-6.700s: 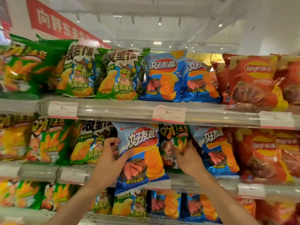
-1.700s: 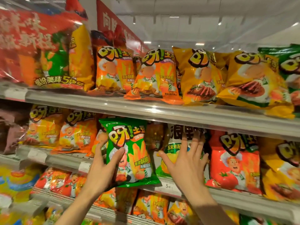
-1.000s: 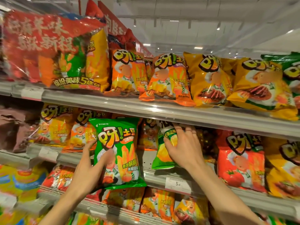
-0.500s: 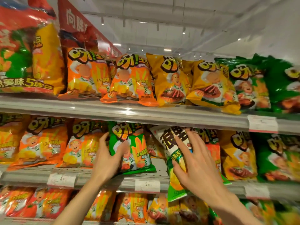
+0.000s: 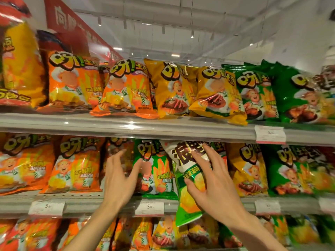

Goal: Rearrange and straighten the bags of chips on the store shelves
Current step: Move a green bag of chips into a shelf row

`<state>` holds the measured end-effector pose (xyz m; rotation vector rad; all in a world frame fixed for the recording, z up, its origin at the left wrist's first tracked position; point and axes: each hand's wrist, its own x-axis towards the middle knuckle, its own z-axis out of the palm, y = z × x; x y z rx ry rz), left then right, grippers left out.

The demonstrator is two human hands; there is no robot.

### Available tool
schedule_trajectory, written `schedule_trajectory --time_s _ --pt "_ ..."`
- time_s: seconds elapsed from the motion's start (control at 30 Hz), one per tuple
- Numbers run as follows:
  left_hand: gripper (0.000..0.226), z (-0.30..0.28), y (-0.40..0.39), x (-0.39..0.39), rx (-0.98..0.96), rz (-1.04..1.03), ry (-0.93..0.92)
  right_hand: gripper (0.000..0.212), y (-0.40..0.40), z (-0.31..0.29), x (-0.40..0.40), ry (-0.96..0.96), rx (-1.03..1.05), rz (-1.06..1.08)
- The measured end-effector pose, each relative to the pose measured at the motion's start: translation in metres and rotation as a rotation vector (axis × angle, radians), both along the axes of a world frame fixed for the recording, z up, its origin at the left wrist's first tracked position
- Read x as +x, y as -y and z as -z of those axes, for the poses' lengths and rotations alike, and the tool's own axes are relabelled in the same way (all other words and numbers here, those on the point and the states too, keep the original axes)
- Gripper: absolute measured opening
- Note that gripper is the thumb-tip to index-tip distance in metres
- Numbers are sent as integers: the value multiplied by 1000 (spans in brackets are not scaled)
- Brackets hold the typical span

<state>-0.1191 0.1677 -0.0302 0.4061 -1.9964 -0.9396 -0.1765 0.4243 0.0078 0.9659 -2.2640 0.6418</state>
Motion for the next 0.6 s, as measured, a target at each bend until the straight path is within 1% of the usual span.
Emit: schedule_trajectory --time_s 0.03,0.07,0.1,0.17,0.23,0.3,0.4,0.5,0.6 --pt "63 0 -3 7 -25 22 -64 70 4 -1 1 16 -27 -24" --pt "54 0 -5 12 -35 76 -75 70 7 -1 2 35 -58 -46" --pt "47 -3 -10 17 -11 163 -46 70 12 -2 4 60 -92 -67" --pt "44 -9 -22 24 179 376 67 71 22 -4 8 121 -148 -115" --pt "46 -13 -31 24 386 514 127 72 31 -4 14 157 -160 -172" --pt "55 -14 -32 24 474 542 109 74 39 -3 20 179 -149 -245" --pt "73 -13 -30 29 510 520 63 74 46 0 28 247 -139 -334" --pt "81 -9 -27 35 557 497 23 62 46 3 30 306 -146 -375" --pt "85 -4 -29 37 585 502 0 52 43 5 28 319 -200 -344"
